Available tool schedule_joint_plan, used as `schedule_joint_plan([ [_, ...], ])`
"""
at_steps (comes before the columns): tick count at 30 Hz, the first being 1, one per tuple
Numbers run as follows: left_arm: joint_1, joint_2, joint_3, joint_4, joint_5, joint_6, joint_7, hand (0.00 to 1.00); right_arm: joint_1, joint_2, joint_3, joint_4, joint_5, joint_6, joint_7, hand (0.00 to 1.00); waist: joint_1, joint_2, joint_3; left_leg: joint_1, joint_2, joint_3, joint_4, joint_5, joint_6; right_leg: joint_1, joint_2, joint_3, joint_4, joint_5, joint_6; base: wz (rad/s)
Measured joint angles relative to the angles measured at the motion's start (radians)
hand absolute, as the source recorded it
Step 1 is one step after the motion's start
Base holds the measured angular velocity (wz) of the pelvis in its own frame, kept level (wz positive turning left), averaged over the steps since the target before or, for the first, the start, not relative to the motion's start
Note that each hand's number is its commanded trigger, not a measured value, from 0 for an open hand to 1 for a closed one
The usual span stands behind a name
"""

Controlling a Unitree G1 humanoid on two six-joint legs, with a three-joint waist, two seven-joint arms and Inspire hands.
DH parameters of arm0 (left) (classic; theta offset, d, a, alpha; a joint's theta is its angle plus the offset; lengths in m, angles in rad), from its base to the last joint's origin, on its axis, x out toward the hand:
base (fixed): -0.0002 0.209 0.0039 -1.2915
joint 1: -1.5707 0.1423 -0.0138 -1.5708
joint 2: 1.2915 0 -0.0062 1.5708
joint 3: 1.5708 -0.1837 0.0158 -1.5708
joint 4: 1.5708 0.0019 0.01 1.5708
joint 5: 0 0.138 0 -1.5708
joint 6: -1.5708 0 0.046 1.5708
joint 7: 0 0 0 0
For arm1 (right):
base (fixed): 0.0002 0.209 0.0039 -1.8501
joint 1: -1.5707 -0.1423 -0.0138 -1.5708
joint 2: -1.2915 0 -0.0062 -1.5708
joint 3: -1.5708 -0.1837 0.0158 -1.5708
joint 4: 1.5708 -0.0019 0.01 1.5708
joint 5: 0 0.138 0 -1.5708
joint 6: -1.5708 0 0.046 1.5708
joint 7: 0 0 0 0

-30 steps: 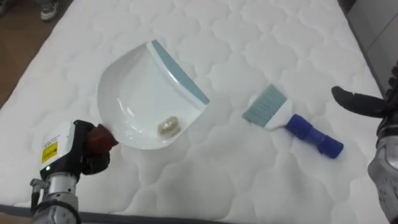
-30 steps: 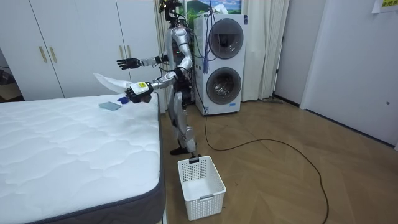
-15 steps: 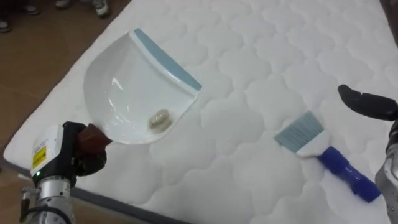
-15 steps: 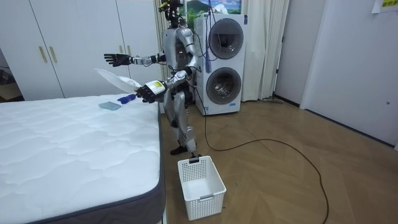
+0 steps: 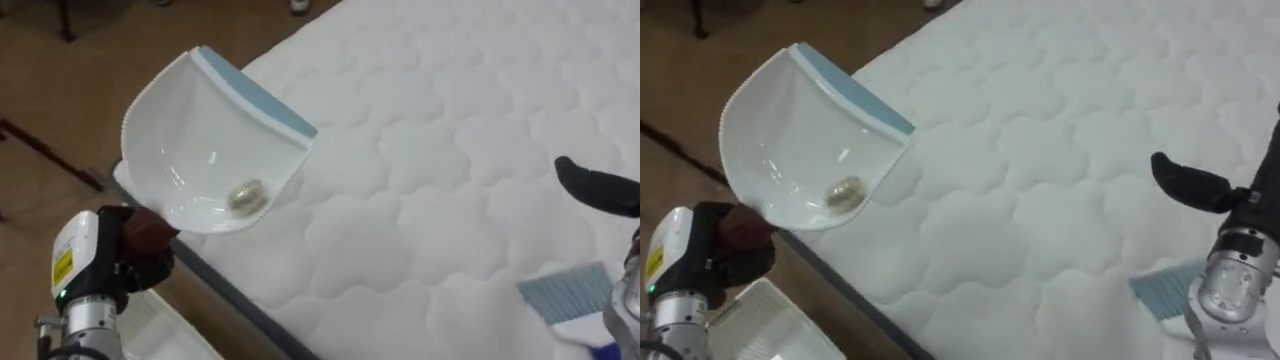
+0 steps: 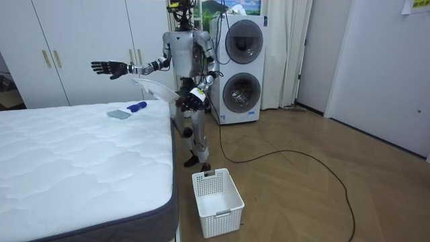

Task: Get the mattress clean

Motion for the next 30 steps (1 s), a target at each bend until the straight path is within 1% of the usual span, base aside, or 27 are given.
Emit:
schedule_joint_plan([
  [1, 0.0, -0.016, 0.0, 0.0, 0.001, 0.0, -0.007, 1.0, -0.001, 0.001, 0.001, 0.0, -0.009, 0.0, 0.008, 0.0, 0.015, 0.003, 0.0005, -0.016, -0.007, -0.002, 0.017, 0.0, 0.001, 0.002, 0.0, -0.014, 0.0, -0.007, 0.004, 0.7],
  [2, 0.0, -0.026, -0.001, 0.0, 0.0, 0.0, -0.012, 1.0, -0.001, 0.002, 0.002, 0.0, -0.017, 0.0, 0.015, 0.0, 0.014, 0.01, 0.0025, -0.038, -0.008, 0.011, 0.032, 0.001, 0.007, 0.012, -0.005, -0.071, -0.005, -0.009, 0.004, 0.84],
  [3, 0.0, -0.027, -0.002, 0.0, 0.0, -0.001, -0.014, 1.0, -0.001, 0.002, 0.002, 0.0, -0.015, 0.0, 0.02, 0.0, 0.011, 0.013, 0.0035, -0.049, -0.006, 0.022, 0.037, 0.003, 0.012, 0.016, -0.007, -0.11, -0.005, -0.009, 0.004, 1.19],
  [4, -0.001, -0.027, -0.002, 0.0, 0.0, -0.002, -0.016, 1.0, -0.001, 0.002, 0.001, -0.001, -0.016, 0.0, 0.027, 0.0, -0.006, 0.015, 0.0037, -0.065, 0.0, 0.063, 0.036, 0.012, 0.026, 0.019, -0.013, -0.167, -0.004, -0.015, 0.01, 1.25],
  [5, -0.001, -0.027, -0.002, 0.0, 0.0, -0.002, -0.017, 1.0, -0.001, 0.002, -0.001, -0.004, -0.016, 0.0, 0.028, 0.0, -0.01, 0.014, 0.0037, -0.077, -0.007, 0.07, 0.03, 0.021, 0.038, 0.019, -0.023, -0.191, -0.002, -0.029, 0.015, 1.13],
  [6, 0.0, -0.026, -0.002, 0.0, 0.0, -0.002, -0.018, 1.0, -0.001, 0.002, -0.001, -0.006, -0.017, 0.0, 0.028, 0.0, -0.012, 0.014, 0.0038, -0.082, -0.012, 0.069, 0.029, 0.024, 0.041, 0.018, -0.027, -0.2, -0.002, -0.033, 0.016, 0.87],
  [7, 0.001, -0.026, -0.002, 0.0, 0.0, -0.002, -0.019, 1.0, -0.001, 0.003, 0.0, -0.007, -0.017, 0.001, 0.03, 0.0, -0.008, 0.013, 0.0039, -0.088, -0.027, 0.061, 0.021, 0.033, 0.05, 0.019, -0.036, -0.214, 0.0, -0.044, 0.019, 0.69],
  [8, 0.001, -0.027, -0.002, 0.0, 0.0, -0.002, -0.02, 1.0, -0.001, 0.004, 0.001, -0.007, -0.017, 0.001, 0.032, 0.0, -0.002, 0.013, 0.0037, -0.088, -0.045, 0.049, 0.009, 0.043, 0.058, 0.02, -0.042, -0.214, 0.002, -0.051, 0.026, 0.65],
  [10, 0.001, -0.028, -0.002, 0.0, 0.0, -0.002, -0.02, 1.0, -0.001, 0.007, 0.004, -0.007, -0.022, 0.003, 0.031, 0.0, 0.015, 0.012, 0.0036, -0.084, -0.067, 0.03, -0.014, 0.059, 0.069, 0.021, -0.05, -0.214, 0.009, -0.053, 0.029, 0.42],
  [11, 0.004, -0.028, -0.002, 0.0, 0.0, -0.002, -0.02, 1.0, -0.001, 0.014, 0.011, -0.007, -0.023, 0.003, 0.029, 0.0, 0.029, 0.011, 0.0038, -0.079, -0.075, 0.02, -0.025, 0.065, 0.072, 0.017, -0.058, -0.215, 0.026, -0.054, 0.029, 0.32],
  [13, 0.006, -0.028, -0.001, 0.0, 0.003, -0.002, -0.02, 1.0, 0.0, 0.031, 0.022, -0.007, -0.027, 0.003, 0.027, 0.0, 0.029, 0.01, 0.0036, -0.079, -0.082, -0.017, -0.018, 0.066, 0.079, 0.007, -0.066, -0.21, 0.082, -0.054, 0.03, 0.47],
  [14, 0.006, -0.028, -0.002, 0.002, 0.004, -0.005, -0.02, 1.0, 0.0, 0.041, 0.033, -0.006, -0.027, 0.003, 0.023, 0.0, 0.029, 0.011, 0.0035, -0.077, -0.086, -0.053, -0.015, 0.064, 0.082, -0.024, -0.074, -0.184, 0.154, -0.056, 0.031, 0.59],
  [15, 0.006, -0.027, -0.003, 0.003, 0.003, -0.006, -0.019, 1.0, 0.0, 0.043, 0.04, -0.006, -0.027, 0.002, 0.022, 0.0, 0.027, 0.012, 0.0036, -0.077, -0.088, -0.077, -0.013, 0.064, 0.085, -0.042, -0.075, -0.15, 0.182, -0.064, 0.036, 0.61],
  [16, 0.005, -0.029, -0.005, 0.004, 0.003, -0.007, -0.02, 1.0, -0.001, 0.048, 0.046, 0.0, -0.028, 0.001, 0.022, 0.0, 0.026, 0.011, 0.0032, -0.078, -0.102, -0.134, -0.018, 0.069, 0.097, -0.084, -0.061, -0.062, 0.202, -0.081, 0.034, 0.64],
  [18, 0.005, -0.023, -0.022, 0.012, -0.001, -0.007, -0.023, 1.0, 0.006, 0.06, 0.046, 0.034, -0.028, 0.002, 0.017, 0.0, 0.015, 0.017, 0.0054, -0.075, -0.129, -0.263, -0.024, 0.086, 0.097, -0.166, -0.03, 0.022, 0.207, -0.086, 0.03, 0.94],
  [19, 0.002, -0.023, -0.024, 0.017, -0.001, -0.007, -0.029, 1.0, 0.012, 0.063, 0.045, 0.034, -0.028, 0.003, 0.011, 0.0, 0.004, 0.017, 0.0059, -0.074, -0.139, -0.288, -0.022, 0.092, 0.097, -0.181, -0.023, 0.049, 0.196, -0.085, 0.03, 1.24],
  [20, -0.005, -0.023, -0.034, 0.033, 0.0, -0.006, -0.038, 1.0, 0.022, 0.065, 0.045, 0.034, -0.029, 0.003, 0.0, 0.0, -0.015, 0.016, 0.0063, -0.075, -0.161, -0.333, -0.013, 0.1, 0.099, -0.207, -0.016, 0.109, 0.175, -0.073, 0.027, 1.04],
  [21, -0.006, -0.023, -0.039, 0.038, 0.0, -0.006, -0.042, 1.0, 0.023, 0.065, 0.045, 0.035, -0.031, 0.003, -0.003, 0.0, -0.022, 0.015, 0.0063, -0.075, -0.172, -0.352, -0.008, 0.1, 0.101, -0.221, -0.017, 0.14, 0.17, -0.065, 0.03, 1.21],
  [22, -0.006, -0.024, -0.044, 0.041, 0.001, -0.006, -0.055, 1.0, 0.023, 0.066, 0.046, 0.037, -0.043, 0.003, -0.008, 0.0, -0.03, 0.014, 0.0081, -0.079, -0.193, -0.384, 0.011, 0.094, 0.109, -0.246, -0.017, 0.194, 0.159, -0.045, 0.033, 1.03],
  [23, -0.006, -0.023, -0.045, 0.041, 0.002, -0.007, -0.062, 1.0, 0.023, 0.066, 0.049, 0.044, -0.053, 0.002, -0.012, 0.0, -0.029, 0.007, 0.0079, -0.086, -0.211, -0.405, 0.027, 0.089, 0.112, -0.267, -0.014, 0.234, 0.154, -0.026, 0.037, 0.93],
  [24, -0.006, -0.022, -0.045, 0.041, 0.002, -0.007, -0.064, 1.0, 0.023, 0.066, 0.05, 0.047, -0.054, 0.002, -0.012, 0.0, -0.03, 0.003, 0.0063, -0.092, -0.22, -0.412, 0.037, 0.085, 0.112, -0.274, -0.015, 0.244, 0.15, -0.013, 0.033, 0.82],
  [25, -0.006, -0.021, -0.045, 0.041, 0.002, -0.007, -0.073, 1.0, 0.024, 0.066, 0.05, 0.053, -0.054, 0.002, -0.013, 0.0, -0.026, 0.002, 0.0059, -0.101, -0.232, -0.421, 0.063, 0.075, 0.112, -0.274, -0.013, 0.25, 0.145, 0.017, 0.029, 0.67],
  [26, -0.006, -0.017, -0.044, 0.041, 0.002, -0.007, -0.083, 1.0, 0.024, 0.066, 0.05, 0.053, -0.056, 0.002, -0.013, 0.0, -0.015, 0.006, 0.0073, -0.119, -0.225, -0.394, 0.088, 0.063, 0.102, -0.266, -0.015, 0.24, 0.143, 0.04, 0.024, 0.64],
  [27, -0.006, -0.015, -0.044, 0.041, 0.002, -0.007, -0.086, 1.0, 0.025, 0.066, 0.051, 0.053, -0.057, 0.002, -0.013, 0.0, -0.011, 0.01, 0.0086, -0.127, -0.211, -0.367, 0.095, 0.056, 0.101, -0.261, -0.018, 0.223, 0.141, 0.038, 0.022, 0.55],
  [28, -0.007, -0.011, -0.04, 0.042, 0.002, -0.007, -0.093, 1.0, 0.031, 0.066, 0.055, 0.053, -0.057, 0.002, -0.011, 0.0, -0.005, 0.015, 0.0099, -0.137, -0.181, -0.306, 0.103, 0.042, 0.102, -0.257, -0.02, 0.203, 0.14, 0.034, 0.02, 0.55],
  [29, -0.007, -0.009, -0.039, 0.045, 0.0, -0.007, -0.093, 1.0, 0.036, 0.066, 0.062, 0.053, -0.057, 0.002, -0.008, 0.0, -0.001, 0.02, 0.0108, -0.145, -0.169, -0.286, 0.115, 0.03, 0.103, -0.255, -0.018, 0.198, 0.142, 0.032, 0.017, 0.48],
  [30, -0.007, -0.009, -0.039, 0.049, -0.001, -0.007, -0.093, 1.0, 0.038, 0.066, 0.067, 0.053, -0.057, 0.002, -0.005, 0.0, 0.007, 0.022, 0.0111, -0.147, -0.17, -0.29, 0.12, 0.025, 0.105, -0.255, -0.013, 0.201, 0.142, 0.032, 0.019, 0.21],
])
